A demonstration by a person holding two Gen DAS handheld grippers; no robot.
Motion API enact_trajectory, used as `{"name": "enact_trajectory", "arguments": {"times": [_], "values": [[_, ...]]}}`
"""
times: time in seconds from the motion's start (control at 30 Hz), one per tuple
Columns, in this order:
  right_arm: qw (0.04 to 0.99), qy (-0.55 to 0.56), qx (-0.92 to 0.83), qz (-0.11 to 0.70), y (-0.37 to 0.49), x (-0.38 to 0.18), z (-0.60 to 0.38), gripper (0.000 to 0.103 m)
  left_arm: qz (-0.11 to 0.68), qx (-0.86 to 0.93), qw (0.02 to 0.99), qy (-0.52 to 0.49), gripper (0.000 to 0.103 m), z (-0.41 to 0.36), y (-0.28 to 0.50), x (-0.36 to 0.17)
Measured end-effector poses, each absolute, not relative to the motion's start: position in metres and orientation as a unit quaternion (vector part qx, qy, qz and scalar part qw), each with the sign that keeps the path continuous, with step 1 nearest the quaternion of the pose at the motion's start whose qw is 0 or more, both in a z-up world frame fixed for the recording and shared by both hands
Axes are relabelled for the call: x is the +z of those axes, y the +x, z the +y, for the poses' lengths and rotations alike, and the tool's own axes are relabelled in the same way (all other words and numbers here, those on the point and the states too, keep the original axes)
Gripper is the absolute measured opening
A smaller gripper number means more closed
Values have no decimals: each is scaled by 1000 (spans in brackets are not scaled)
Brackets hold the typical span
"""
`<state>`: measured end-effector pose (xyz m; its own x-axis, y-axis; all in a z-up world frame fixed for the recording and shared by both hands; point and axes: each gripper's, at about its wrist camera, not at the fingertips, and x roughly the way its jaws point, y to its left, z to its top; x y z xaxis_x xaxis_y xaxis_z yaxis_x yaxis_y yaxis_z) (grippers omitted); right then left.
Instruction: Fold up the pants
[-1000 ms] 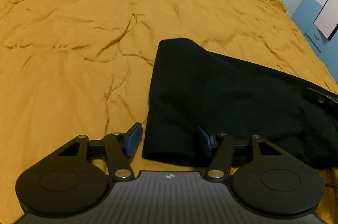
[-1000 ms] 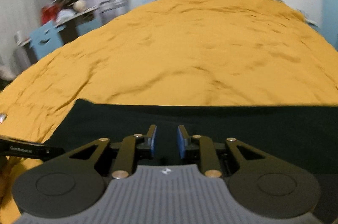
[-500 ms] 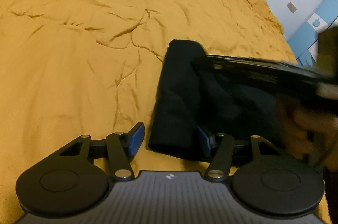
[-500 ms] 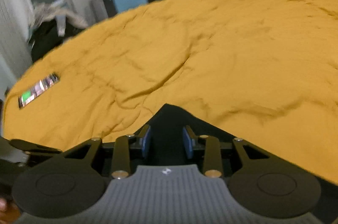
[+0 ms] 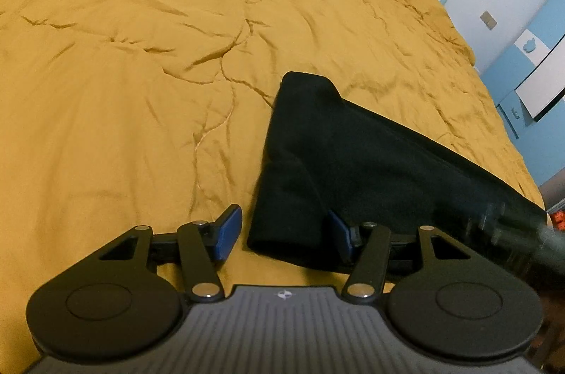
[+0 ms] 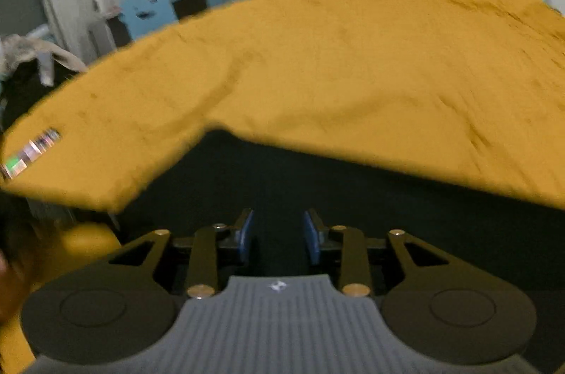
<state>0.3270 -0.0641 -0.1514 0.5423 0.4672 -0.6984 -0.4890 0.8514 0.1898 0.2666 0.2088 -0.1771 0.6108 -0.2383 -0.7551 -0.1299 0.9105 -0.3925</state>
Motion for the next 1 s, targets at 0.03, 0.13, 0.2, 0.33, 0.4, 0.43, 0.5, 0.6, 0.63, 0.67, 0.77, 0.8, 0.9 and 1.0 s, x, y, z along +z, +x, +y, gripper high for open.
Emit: {"name": "enact_trajectory", "arguments": {"times": [0.03, 0.13, 0.2, 0.33, 0.4, 0.43, 0.5, 0.6, 0.63, 0.67, 0.77, 0.8, 0.9, 1.0], "values": [[879, -12, 266, 396, 321, -156, -75, 27, 441, -30, 873, -208, 66, 208, 267, -177], [889, 13, 251, 383, 301, -142, -110, 26, 441, -17, 873, -206, 65, 205, 267, -173], [903, 30, 226, 365, 289, -127, -134, 30, 434, 5, 876, -210, 62, 203, 264, -164], [921, 70, 172, 342, 264, -108, -199, 32, 403, 20, 898, -176, 62, 176, 255, -139], [930, 82, 126, 335, 253, -102, -237, 35, 389, 14, 912, -133, 62, 150, 253, -127], [933, 89, 106, 333, 245, -101, -255, 37, 384, 3, 916, -116, 62, 136, 253, -123], [935, 111, 61, 331, 235, -101, -291, 41, 377, -19, 921, -96, 62, 107, 256, -117], [930, 164, -7, 330, 225, -102, -342, 41, 380, -74, 916, -100, 62, 64, 264, -115], [926, 186, -28, 329, 223, -103, -357, 42, 382, -87, 914, -102, 62, 48, 267, -114], [919, 214, -48, 327, 218, -105, -377, 43, 382, -102, 913, -100, 62, 28, 269, -113], [884, 326, -91, 323, 207, -119, -427, 47, 377, -143, 911, -85, 62, -26, 272, -111], [868, 369, -96, 319, 206, -127, -441, 47, 376, -156, 910, -81, 62, -42, 274, -112], [832, 459, -94, 295, 204, -145, -467, 48, 381, -184, 904, -64, 62, -90, 277, -117], [819, 492, -99, 276, 216, -158, -479, 48, 386, -205, 898, -47, 62, -123, 275, -126]]}}
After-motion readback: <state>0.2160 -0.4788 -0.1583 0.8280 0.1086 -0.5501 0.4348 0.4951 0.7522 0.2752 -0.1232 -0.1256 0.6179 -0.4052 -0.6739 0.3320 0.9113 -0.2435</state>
